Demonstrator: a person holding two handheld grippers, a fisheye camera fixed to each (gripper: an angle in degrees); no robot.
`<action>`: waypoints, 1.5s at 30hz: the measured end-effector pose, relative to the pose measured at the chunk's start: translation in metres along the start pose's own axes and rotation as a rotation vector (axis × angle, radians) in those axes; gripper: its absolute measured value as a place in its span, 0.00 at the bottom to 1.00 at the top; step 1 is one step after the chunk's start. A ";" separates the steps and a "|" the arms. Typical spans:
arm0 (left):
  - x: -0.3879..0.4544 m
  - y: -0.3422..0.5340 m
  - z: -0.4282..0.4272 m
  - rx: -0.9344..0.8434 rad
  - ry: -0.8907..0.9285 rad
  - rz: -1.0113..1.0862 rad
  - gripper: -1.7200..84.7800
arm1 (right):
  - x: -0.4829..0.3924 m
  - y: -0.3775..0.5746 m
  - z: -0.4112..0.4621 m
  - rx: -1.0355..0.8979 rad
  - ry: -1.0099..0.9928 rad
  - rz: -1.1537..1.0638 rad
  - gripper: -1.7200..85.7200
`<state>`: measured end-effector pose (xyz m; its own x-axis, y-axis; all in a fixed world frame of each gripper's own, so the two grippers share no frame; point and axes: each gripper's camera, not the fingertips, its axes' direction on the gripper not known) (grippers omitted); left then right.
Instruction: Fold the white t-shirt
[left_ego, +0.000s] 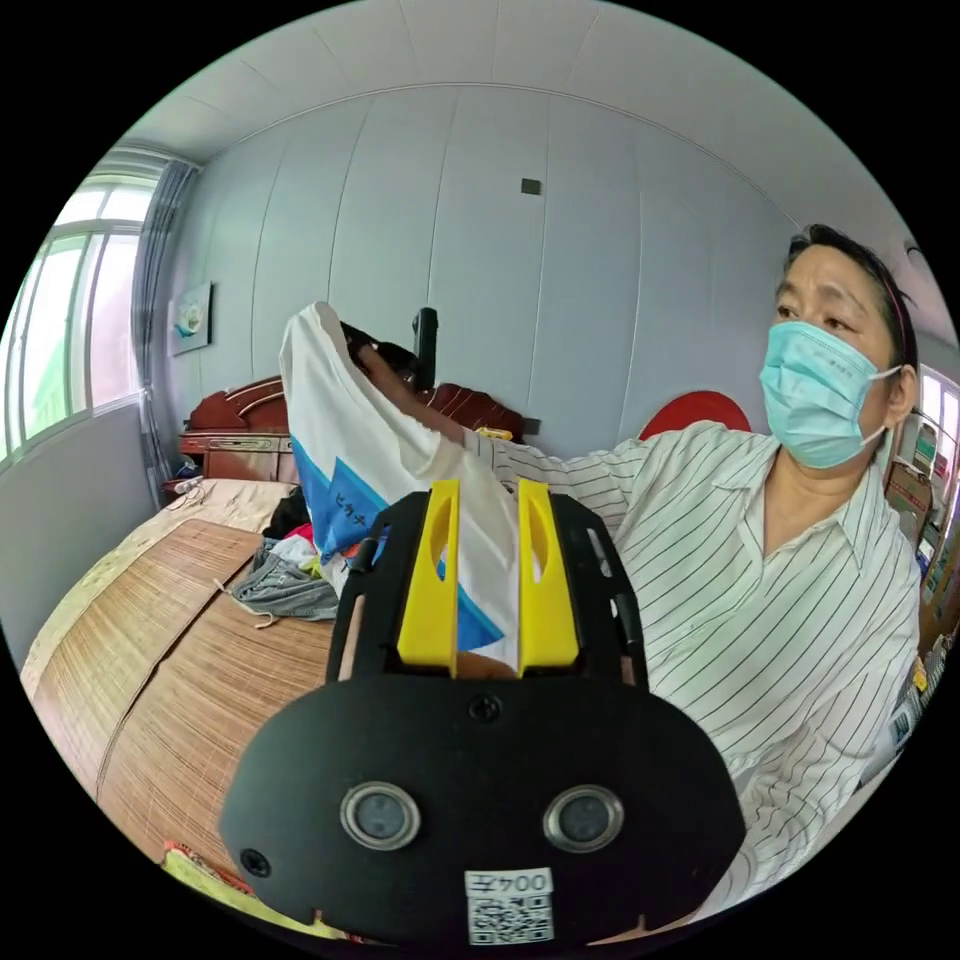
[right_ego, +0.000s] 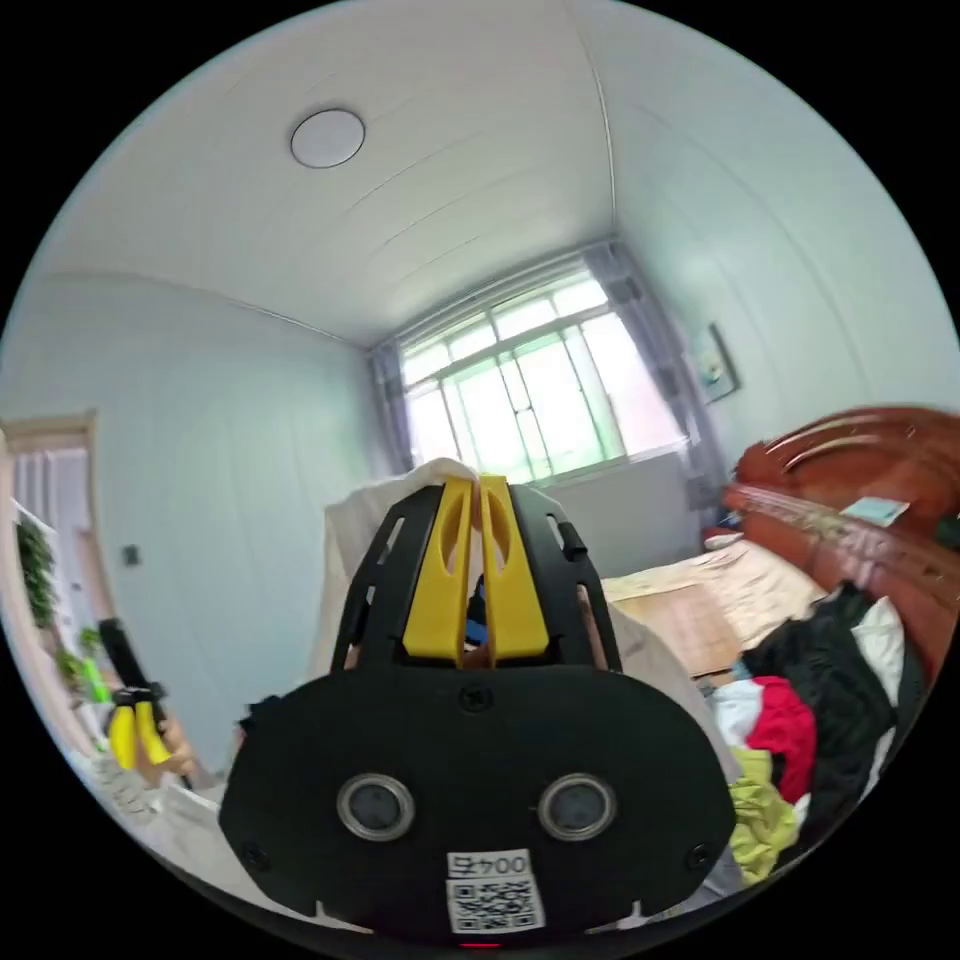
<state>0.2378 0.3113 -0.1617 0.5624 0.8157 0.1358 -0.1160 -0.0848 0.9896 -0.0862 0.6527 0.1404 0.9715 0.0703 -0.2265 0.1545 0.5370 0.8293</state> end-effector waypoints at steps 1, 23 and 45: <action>-0.007 0.005 -0.004 0.007 -0.064 -0.016 0.13 | 0.012 0.000 0.005 -0.024 -0.079 0.024 0.01; -0.088 -0.159 0.100 -0.129 -0.355 0.152 0.23 | 0.057 -0.002 0.166 -0.658 -0.952 -0.211 0.01; -0.108 -0.188 0.189 -0.268 -0.368 0.060 0.06 | 0.138 0.004 0.210 -0.490 -0.743 -0.282 0.09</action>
<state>0.3532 0.1308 -0.3531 0.7959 0.5521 0.2485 -0.3379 0.0646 0.9389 0.0863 0.4882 0.2194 0.8016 -0.5816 0.1383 0.4737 0.7591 0.4465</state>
